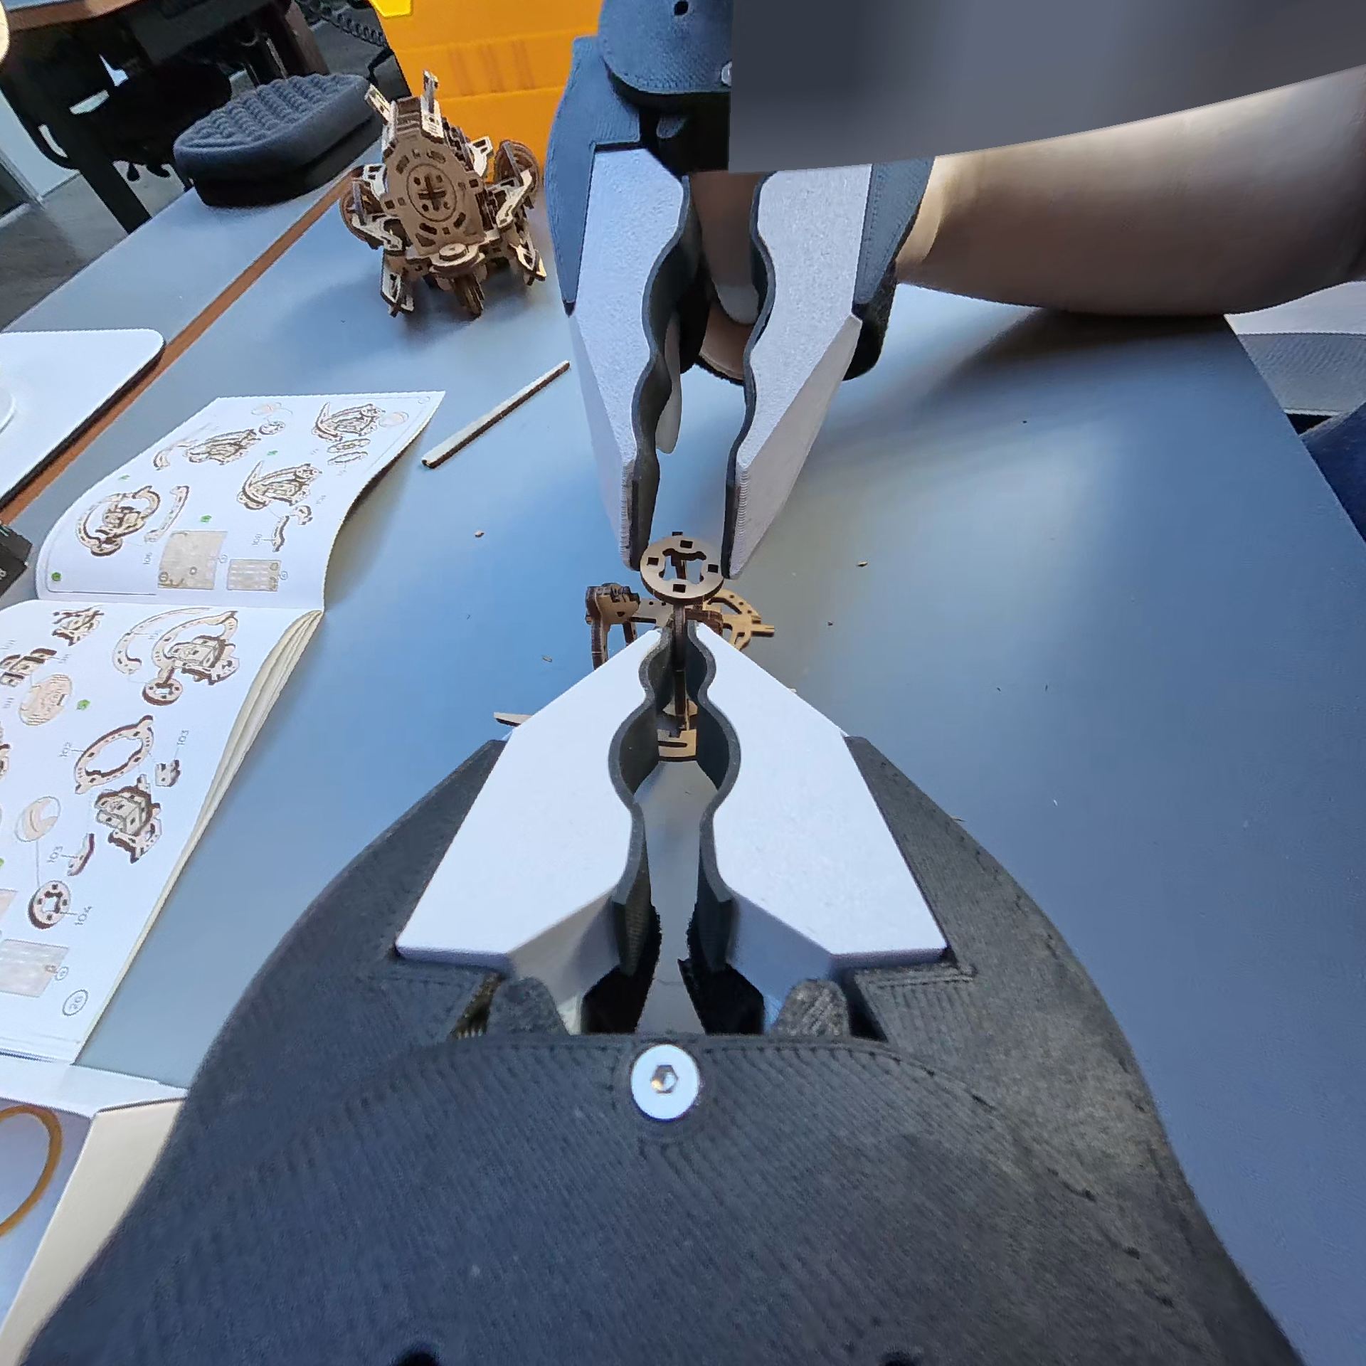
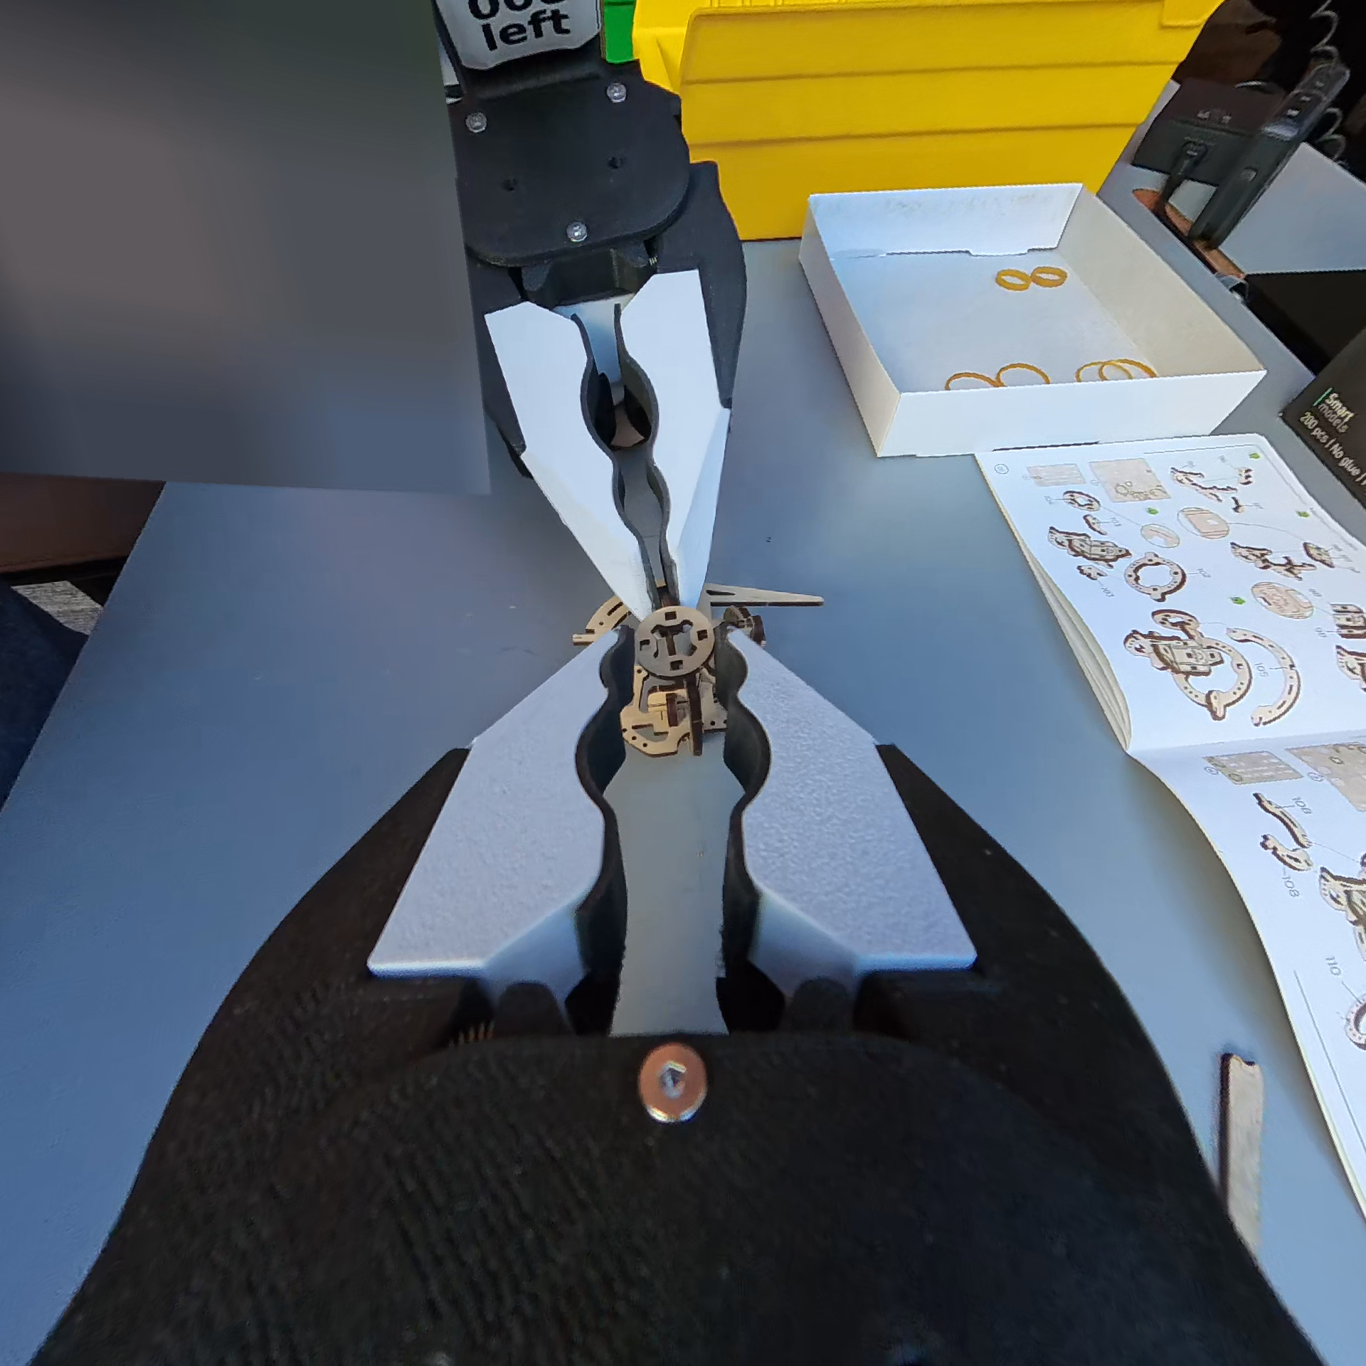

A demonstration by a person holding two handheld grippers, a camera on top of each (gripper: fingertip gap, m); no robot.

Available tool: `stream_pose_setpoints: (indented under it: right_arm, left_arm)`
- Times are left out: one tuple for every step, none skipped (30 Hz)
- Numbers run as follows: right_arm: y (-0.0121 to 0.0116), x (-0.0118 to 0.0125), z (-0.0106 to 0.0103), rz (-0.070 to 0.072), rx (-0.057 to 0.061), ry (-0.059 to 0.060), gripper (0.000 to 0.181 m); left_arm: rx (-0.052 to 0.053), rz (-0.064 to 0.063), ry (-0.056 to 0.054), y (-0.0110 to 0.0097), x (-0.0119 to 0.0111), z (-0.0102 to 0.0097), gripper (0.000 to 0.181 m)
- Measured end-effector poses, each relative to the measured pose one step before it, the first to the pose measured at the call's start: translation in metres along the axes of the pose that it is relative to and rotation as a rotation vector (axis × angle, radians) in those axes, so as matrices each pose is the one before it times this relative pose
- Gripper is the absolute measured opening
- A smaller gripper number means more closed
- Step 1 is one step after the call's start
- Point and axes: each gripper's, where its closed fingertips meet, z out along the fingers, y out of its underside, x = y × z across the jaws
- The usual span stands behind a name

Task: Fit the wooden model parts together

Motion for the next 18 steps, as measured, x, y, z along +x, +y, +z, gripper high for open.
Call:
stream_pose_setpoints:
  right_arm:
    - [-0.00075, 0.00036, -0.00036, -0.0082, 0.0055, 0.0073, 0.020]
    - [-0.00044, -0.00013, -0.00037, -0.0043, 0.0015, 0.0028, 0.021]
    - [-0.00040, -0.00013, -0.00002, -0.0034, 0.0004, 0.0014, 0.021]
    - [-0.00031, -0.00004, -0.00015, -0.0050, 0.0012, 0.0021, 0.021]
    - [0.00012, -0.00001, 0.00002, -0.0041, -0.0005, 0.0018, 0.021]
    - [0.00020, 0.00008, -0.00004, 0.0012, -0.0006, 0.0003, 0.021]
    - [-0.00002, -0.00065, 0.00009, 0.0039, 0.0021, -0.0054, 0.022]
    - [-0.00031, -0.00061, -0.00007, 0.0039, 0.0046, -0.0051, 0.024]
    - [-0.00048, 0.00051, -0.00037, 0.0010, 0.0054, 0.0029, 0.025]
    - [-0.00085, 0.00017, -0.00052, -0.0020, 0.0062, 0.0024, 0.027]
    - [-0.00158, 0.00035, -0.00084, -0.0035, 0.0091, 0.0050, 0.030]
    - [-0.00276, -0.00009, -0.00093, -0.0121, 0.0146, 0.0043, 0.030]
    - [-0.00321, -0.00080, -0.00071, -0.0224, 0.0173, 0.0041, 0.030]
    - [-0.00116, -0.00054, 0.00012, -0.0213, 0.0045, 0.0058, 0.029]
    - [0.00106, -0.00050, 0.00102, -0.0142, -0.0089, 0.0028, 0.027]
    - [0.00225, -0.00074, 0.00154, -0.0082, -0.0133, -0.0015, 0.026]
    - [0.00146, -0.00042, 0.00135, -0.0045, -0.0060, 0.0008, 0.026]
    - [0.00016, -0.00072, 0.00083, -0.0019, 0.0015, -0.0027, 0.024]
  left_arm:
    - [0.0038, 0.0008, -0.0024, -0.00054, -0.00038, -0.00018, 0.000]
    - [0.0038, -0.0018, 0.0012, -0.00042, 0.00004, -0.00015, 0.000]
    - [0.0036, -0.0036, 0.0018, -0.00026, 0.00005, -0.00015, 0.000]
    - [0.0033, -0.0029, 0.0005, -0.00026, 0.00002, -0.00015, 0.000]
    - [0.0020, -0.0009, 0.0002, -0.00018, 0.00002, -0.00005, 0.000]
    - [0.0008, 0.0010, -0.0016, -0.00028, -0.00011, -0.00010, 0.000]
    - [0.0008, 0.0006, -0.0004, -0.00013, -0.00008, -0.00016, 0.000]
    - [0.0006, -0.0009, 0.0003, 0.00004, -0.00008, 0.00007, 0.000]
    - [0.0011, -0.0008, -0.0003, -0.00010, -0.00007, -0.00002, 0.000]
    - [-0.0013, -0.0003, 0.0017, 0.00032, 0.00027, 0.00008, 0.000]
    - [-0.0032, 0.0000, -0.0002, 0.00067, -0.00013, 0.00029, 0.000]
    - [-0.0012, -0.0001, -0.0011, 0.00037, -0.00014, 0.00022, 0.000]
    - [-0.0006, -0.0013, 0.0021, 0.00019, 0.00028, 0.00022, 0.000]
    - [-0.0017, 0.0002, 0.0027, 0.00018, 0.00053, 0.00021, 0.000]
    - [0.0000, 0.0040, -0.0018, -0.00026, 0.00003, 0.00018, 0.000]
    - [-0.0018, 0.0051, -0.0016, 0.00020, 0.00010, 0.00027, 0.000]
    - [-0.0041, 0.0036, -0.0009, 0.00053, 0.00009, 0.00018, 0.000]
    - [-0.0007, 0.0026, 0.0009, 0.00011, 0.00053, 0.00025, 0.000]
